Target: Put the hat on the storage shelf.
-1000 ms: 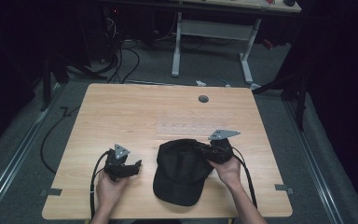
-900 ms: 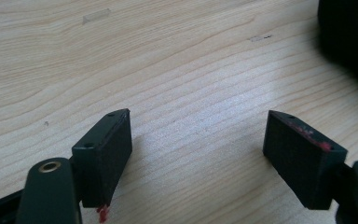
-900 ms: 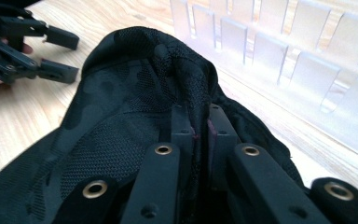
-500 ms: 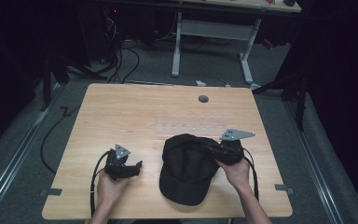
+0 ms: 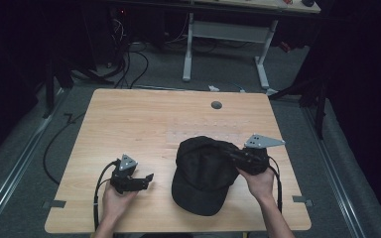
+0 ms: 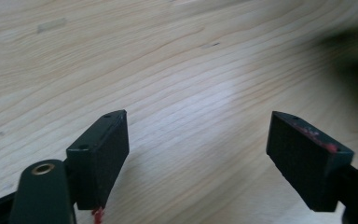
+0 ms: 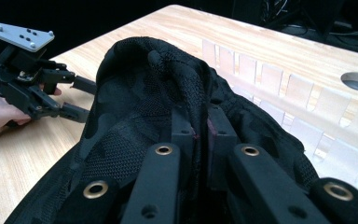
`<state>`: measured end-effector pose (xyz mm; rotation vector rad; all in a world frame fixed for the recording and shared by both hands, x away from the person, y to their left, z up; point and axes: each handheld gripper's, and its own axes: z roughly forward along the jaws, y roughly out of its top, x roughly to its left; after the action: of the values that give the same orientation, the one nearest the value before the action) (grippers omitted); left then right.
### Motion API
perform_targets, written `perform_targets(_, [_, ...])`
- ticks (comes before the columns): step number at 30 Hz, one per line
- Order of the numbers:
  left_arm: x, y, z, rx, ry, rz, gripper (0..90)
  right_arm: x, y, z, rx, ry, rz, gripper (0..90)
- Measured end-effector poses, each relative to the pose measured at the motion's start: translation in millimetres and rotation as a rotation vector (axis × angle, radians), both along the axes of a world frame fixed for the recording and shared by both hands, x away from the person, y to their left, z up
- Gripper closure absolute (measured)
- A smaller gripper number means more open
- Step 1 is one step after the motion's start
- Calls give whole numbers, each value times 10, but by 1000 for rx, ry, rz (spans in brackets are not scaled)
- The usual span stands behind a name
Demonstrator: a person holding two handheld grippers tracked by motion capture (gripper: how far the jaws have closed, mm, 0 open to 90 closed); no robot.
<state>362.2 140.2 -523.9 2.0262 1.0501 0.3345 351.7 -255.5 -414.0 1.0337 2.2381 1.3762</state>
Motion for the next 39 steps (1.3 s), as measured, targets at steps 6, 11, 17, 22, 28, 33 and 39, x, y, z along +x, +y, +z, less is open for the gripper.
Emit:
perform_targets(6, [-69, -37, 141, -54, 15, -90, 232, -10, 9, 87, -1, -23, 4, 847])
perform_targets(11, [-124, -107, 276, -101, 17, -163, 232, -2, 31, 116, 5, -34, 10, 847])
perform_targets(17, [-146, -245, 435, -149, 40, -262, 215, 2, 94, 163, -1, -52, 30, 847])
perform_targets(22, [-120, -327, 469, -156, 63, -302, 197, 1, 145, 178, 1, -66, 50, 847])
perform_targets(28, [-77, -438, 493, -149, 94, -350, 182, -1, 195, 166, 4, -76, 74, 847])
perform_targets(33, [-36, -503, 484, -150, 134, -382, 169, 0, 211, 166, 16, -85, 87, 846])
perform_targets(39, [0, -538, 483, -166, 162, -402, 164, -7, 250, 176, 22, -102, 123, 846])
